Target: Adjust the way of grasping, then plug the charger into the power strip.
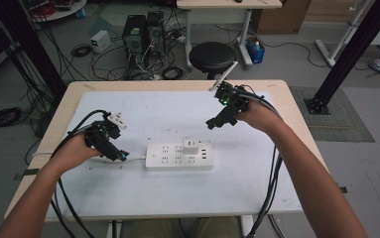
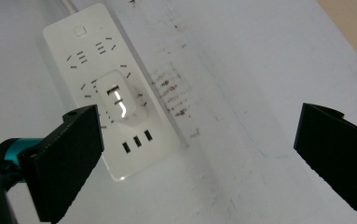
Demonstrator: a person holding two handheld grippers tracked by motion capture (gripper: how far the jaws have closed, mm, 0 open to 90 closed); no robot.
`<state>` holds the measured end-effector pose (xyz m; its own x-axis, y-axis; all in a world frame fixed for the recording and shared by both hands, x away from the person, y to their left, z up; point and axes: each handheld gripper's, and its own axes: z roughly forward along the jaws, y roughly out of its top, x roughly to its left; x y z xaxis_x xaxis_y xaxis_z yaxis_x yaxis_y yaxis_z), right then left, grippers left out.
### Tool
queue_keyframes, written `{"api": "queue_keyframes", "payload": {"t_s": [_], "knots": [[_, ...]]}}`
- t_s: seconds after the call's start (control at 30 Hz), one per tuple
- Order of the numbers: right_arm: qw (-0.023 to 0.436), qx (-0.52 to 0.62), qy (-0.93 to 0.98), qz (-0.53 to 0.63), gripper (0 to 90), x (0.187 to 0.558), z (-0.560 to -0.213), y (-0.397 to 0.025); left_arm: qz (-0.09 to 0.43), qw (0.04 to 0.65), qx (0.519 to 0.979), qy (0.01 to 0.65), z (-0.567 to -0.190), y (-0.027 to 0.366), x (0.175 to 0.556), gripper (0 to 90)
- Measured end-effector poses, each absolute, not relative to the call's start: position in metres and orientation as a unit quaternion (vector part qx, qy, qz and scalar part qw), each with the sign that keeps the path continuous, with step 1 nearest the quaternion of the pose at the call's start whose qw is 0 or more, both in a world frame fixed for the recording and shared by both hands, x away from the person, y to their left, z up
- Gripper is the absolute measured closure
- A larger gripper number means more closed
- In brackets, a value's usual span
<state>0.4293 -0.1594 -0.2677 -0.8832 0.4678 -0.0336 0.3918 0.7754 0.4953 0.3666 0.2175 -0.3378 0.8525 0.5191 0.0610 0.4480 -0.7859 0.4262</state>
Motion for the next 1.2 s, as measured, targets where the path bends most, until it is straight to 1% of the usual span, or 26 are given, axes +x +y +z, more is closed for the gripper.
{"api": "queue_keyframes", "payload": {"t_s": [0.23, 0.47, 0.8, 1.2], "knots": [[0.095, 0.254, 0.936, 0.225, 0.7, 0.411, -0.256, -0.200, 0.091, 0.200, 0.941, 0.257, -0.336, 0.219, 0.365, 21.5], [0.110, 0.283, 0.926, 0.223, 0.7, 0.392, -0.256, -0.231, 0.093, 0.200, 0.941, 0.257, -0.334, 0.217, 0.360, 21.5], [0.120, 0.295, 0.922, 0.220, 0.8, 0.378, -0.254, -0.245, 0.101, 0.204, 0.940, 0.256, -0.327, 0.215, 0.351, 21.5], [0.122, 0.320, 0.914, 0.216, 0.7, 0.367, -0.259, -0.262, 0.106, 0.205, 0.940, 0.249, -0.322, 0.214, 0.353, 21.5]]}}
